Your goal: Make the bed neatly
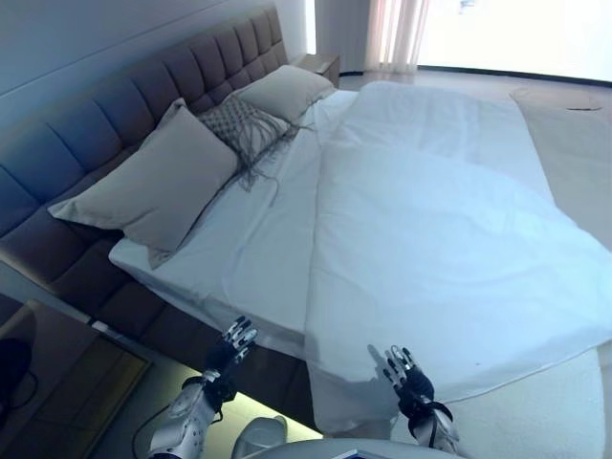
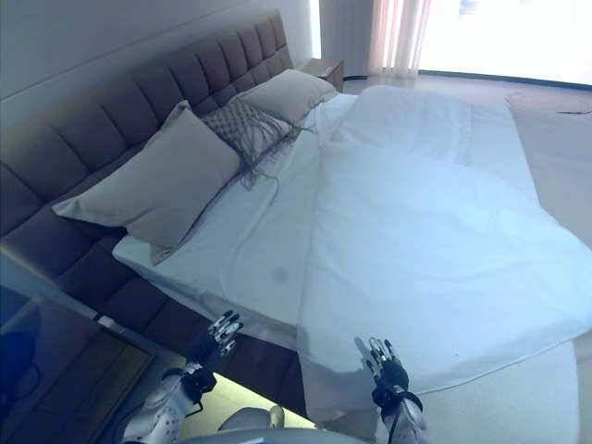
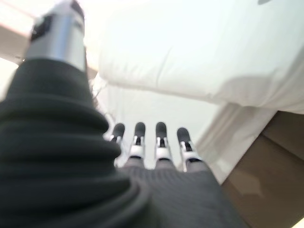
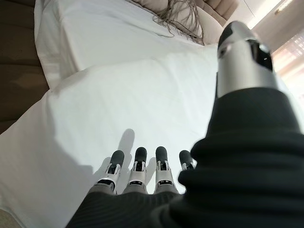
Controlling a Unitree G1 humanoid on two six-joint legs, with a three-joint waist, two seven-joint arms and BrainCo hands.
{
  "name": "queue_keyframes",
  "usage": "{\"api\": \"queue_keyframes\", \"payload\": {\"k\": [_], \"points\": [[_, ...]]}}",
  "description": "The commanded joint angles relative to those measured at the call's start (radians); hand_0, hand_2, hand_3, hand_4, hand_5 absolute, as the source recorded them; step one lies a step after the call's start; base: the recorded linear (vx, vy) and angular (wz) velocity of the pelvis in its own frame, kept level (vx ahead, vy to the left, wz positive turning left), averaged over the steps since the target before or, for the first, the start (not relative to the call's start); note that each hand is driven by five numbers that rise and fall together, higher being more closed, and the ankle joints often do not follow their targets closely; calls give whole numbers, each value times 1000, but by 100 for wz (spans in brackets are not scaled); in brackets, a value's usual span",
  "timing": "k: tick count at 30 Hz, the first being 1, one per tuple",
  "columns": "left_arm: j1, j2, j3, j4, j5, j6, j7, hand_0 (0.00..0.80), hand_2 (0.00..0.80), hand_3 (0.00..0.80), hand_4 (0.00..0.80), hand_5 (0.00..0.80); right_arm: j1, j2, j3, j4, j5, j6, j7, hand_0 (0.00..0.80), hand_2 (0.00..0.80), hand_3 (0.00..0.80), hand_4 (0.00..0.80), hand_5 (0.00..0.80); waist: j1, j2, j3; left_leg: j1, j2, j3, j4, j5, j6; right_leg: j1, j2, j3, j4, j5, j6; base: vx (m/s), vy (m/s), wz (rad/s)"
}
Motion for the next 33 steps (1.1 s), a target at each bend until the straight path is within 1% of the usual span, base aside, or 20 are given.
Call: {"api": "queue_keyframes", "payload": {"k": [1,3,4,5,7,9,11,13,15,16,17,20,22,24,25,27,28,30,31,33], "points": [[-46,32,50,-53,-54,-45,-2,0,0,0,0,0,-55,-13,-12,-21,5,3,20,0,0,0,0,0,29,-18,65,-117,56,-31,-23,135,-16,160,14,-49,-289,278,23,-114,-23,-13],[-48,18,58,-62,-31,-35,-33,0,0,0,0,0,-55,-36,-9,-44,9,6,1,0,0,0,0,0,31,-19,80,-141,67,-41,0,131,-23,152,23,-48,-297,279,16,-180,13,-3],[-50,14,60,-65,-22,-29,-43,0,0,0,0,0,-54,-41,-10,-51,9,3,-7,0,0,0,0,0,27,-22,86,-149,63,-29,47,102,-14,143,15,-53,-295,281,14,-219,35,1],[-49,14,62,-65,-16,-27,-51,0,0,0,0,0,-52,-50,-15,-53,11,0,-9,0,0,0,0,0,17,-29,92,-151,54,-8,117,49,-1,129,-1,-59,-289,288,12,-169,48,3],[-43,16,60,-61,-12,-28,-56,0,0,0,0,0,-47,-58,-28,-48,18,3,-14,0,0,0,0,0,2,-36,100,-138,43,12,188,-11,15,111,-22,-64,-281,301,9,-83,106,-3],[-29,19,49,-72,4,-32,-52,0,0,0,0,0,-44,-60,-41,-26,22,-7,-15,0,0,0,0,0,-14,-31,96,-82,36,21,144,-24,32,99,-31,-67,-273,311,14,32,186,-11],[-23,30,36,-85,17,-23,-50,0,0,0,0,0,-41,-55,-59,-6,33,-14,-19,0,0,0,0,0,-17,-26,92,-48,23,18,110,-17,32,97,-38,-64,-267,319,27,62,176,9],[-34,48,23,-96,43,-27,-74,0,0,0,0,0,-53,-37,-78,16,45,-32,-20,0,0,0,0,0,-8,-27,95,-40,3,19,120,-39,53,71,-86,-58,-196,324,47,19,210,23],[-38,63,14,-105,66,-20,-78,0,0,0,0,0,-57,-26,-92,28,45,-43,-45,0,0,0,0,0,-2,-23,106,-22,-29,17,114,-65,90,-19,-159,-42,-14,378,65,51,276,11],[-30,68,11,-98,69,-20,-88,0,0,0,0,0,-54,-22,-105,45,51,-42,-43,0,0,0,0,0,-6,-20,111,0,-50,8,105,-77,111,-57,-180,-27,44,410,70,131,219,17],[-25,74,9,-89,70,-25,-89,0,0,0,0,0,-56,-20,-114,65,58,-37,-39,0,0,0,0,0,-8,-22,116,18,-61,3,94,-78,117,-66,-183,-22,21,428,71,150,96,30],[-72,101,-16,-95,12,-41,-65,0,0,0,0,0,-113,-35,-124,154,78,-48,-28,0,0,0,0,0,-29,-29,135,22,-69,-15,80,-86,100,-97,-144,3,-173,479,84,-9,-81,30],[-140,108,-35,-102,-23,-49,-47,0,0,0,0,0,-185,-67,-140,249,129,-63,7,0,0,0,0,0,-24,-27,156,-30,-61,-20,110,-90,95,-128,-126,17,-220,490,92,-228,-108,3],[-169,104,-44,-99,-42,-46,-41,0,0,0,0,0,-220,-72,-153,287,170,-59,9,0,0,0,0,0,-13,-28,161,-67,-48,-15,129,-81,88,-130,-117,-1,-235,496,90,-130,-120,34],[-182,98,-55,-90,-33,-42,-44,0,0,0,0,0,-232,-67,-163,313,217,-62,3,0,0,0,0,0,-9,-27,161,-70,-35,-10,134,-73,75,-112,-111,-21,-244,486,89,21,-78,33],[-194,75,-81,-78,-16,-29,-40,0,0,0,0,0,-240,-53,-175,324,279,-56,-22,0,0,0,0,0,-13,-26,155,-59,-6,21,140,-66,54,-76,-112,-63,-263,479,89,98,-10,23],[-195,56,-90,-77,-16,-9,-27,0,0,0,0,0,-241,-46,-174,318,278,-57,-43,0,0,0,0,0,-12,-28,155,-54,9,17,171,-72,35,-52,-118,-78,-273,479,88,144,43,37],[-178,33,-90,-72,-7,-3,-10,0,0,0,0,0,-239,-33,-171,308,252,-49,-54,0,0,0,0,0,-11,-30,157,-48,26,-9,208,-70,18,-36,-123,-64,-273,481,92,185,64,28],[-155,12,-84,-68,7,3,-10,0,0,0,0,0,-229,-15,-161,294,233,-48,-62,0,0,0,0,0,-11,-31,154,-22,32,-20,205,-86,20,-18,-131,-53,-268,480,97,240,107,-7],[-126,-3,-89,-67,28,3,-4,0,0,0,0,0,-196,7,-157,277,208,-70,-60,0,0,0,0,0,-21,-28,140,25,25,-7,165,-91,32,5,-145,-47,-272,482,107,186,125,-29]]}}
